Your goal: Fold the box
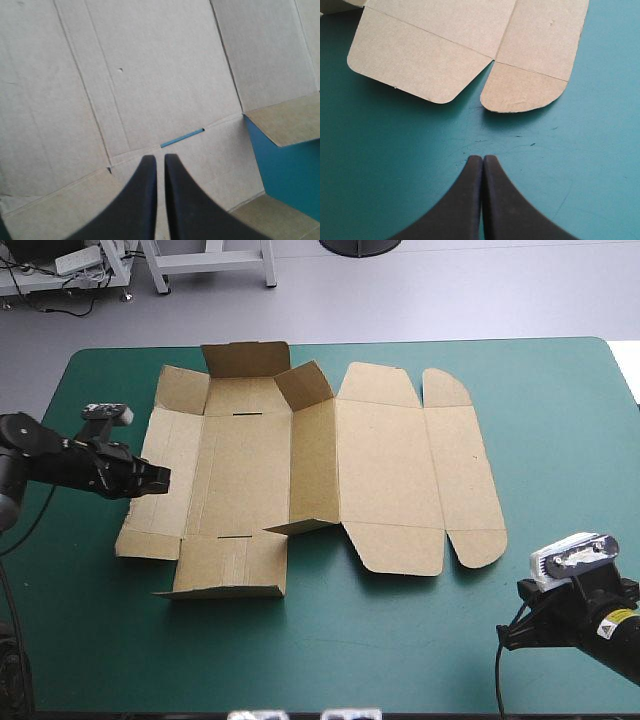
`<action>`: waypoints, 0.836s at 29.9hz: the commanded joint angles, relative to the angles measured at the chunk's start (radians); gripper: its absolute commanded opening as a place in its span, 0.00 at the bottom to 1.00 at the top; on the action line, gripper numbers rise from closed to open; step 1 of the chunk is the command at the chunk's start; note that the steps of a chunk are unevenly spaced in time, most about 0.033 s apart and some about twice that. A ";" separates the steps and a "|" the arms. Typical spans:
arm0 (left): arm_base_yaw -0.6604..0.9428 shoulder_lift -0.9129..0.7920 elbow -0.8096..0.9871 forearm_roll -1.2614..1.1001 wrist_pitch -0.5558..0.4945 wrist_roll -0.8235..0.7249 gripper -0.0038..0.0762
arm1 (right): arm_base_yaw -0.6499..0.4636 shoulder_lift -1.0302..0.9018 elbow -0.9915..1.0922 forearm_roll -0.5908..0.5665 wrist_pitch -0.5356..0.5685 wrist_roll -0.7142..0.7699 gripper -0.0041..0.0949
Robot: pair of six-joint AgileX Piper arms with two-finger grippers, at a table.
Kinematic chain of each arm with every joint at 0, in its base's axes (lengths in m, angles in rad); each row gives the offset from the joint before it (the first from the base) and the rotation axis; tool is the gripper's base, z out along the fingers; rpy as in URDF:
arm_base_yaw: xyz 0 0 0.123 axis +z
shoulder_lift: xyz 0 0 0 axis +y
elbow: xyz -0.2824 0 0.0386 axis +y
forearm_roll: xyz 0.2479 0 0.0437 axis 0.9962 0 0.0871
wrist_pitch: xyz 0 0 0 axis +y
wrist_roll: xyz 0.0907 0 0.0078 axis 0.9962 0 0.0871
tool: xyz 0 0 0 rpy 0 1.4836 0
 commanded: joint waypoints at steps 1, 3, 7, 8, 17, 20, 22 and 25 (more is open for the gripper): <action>0.092 -0.030 -0.036 -0.088 0.005 0.030 0.10 | 0.000 0.007 -0.023 0.018 -0.043 -0.007 0.02; 0.137 -0.017 -0.038 -0.075 -0.011 0.023 0.10 | 0.000 0.009 -0.023 0.020 -0.050 -0.007 0.02; 0.250 0.048 -0.076 -0.063 0.000 -0.033 0.14 | 0.000 0.009 -0.023 0.020 -0.055 -0.040 0.02; 0.278 0.069 -0.089 -0.068 0.022 -0.041 0.18 | 0.000 0.009 -0.023 0.020 -0.055 -0.040 0.02; 0.320 0.185 -0.115 -0.163 0.069 -0.044 0.54 | 0.000 0.009 -0.023 0.021 -0.064 -0.047 0.02; 0.320 0.220 -0.115 -0.146 0.069 -0.049 0.54 | 0.000 0.009 -0.023 0.019 -0.064 -0.047 0.02; 0.320 0.244 -0.115 -0.151 0.072 -0.049 0.54 | 0.000 0.009 -0.023 0.019 -0.064 -0.047 0.02; 0.318 0.292 -0.115 -0.185 0.072 -0.042 0.54 | 0.000 0.009 -0.023 0.019 -0.064 -0.047 0.02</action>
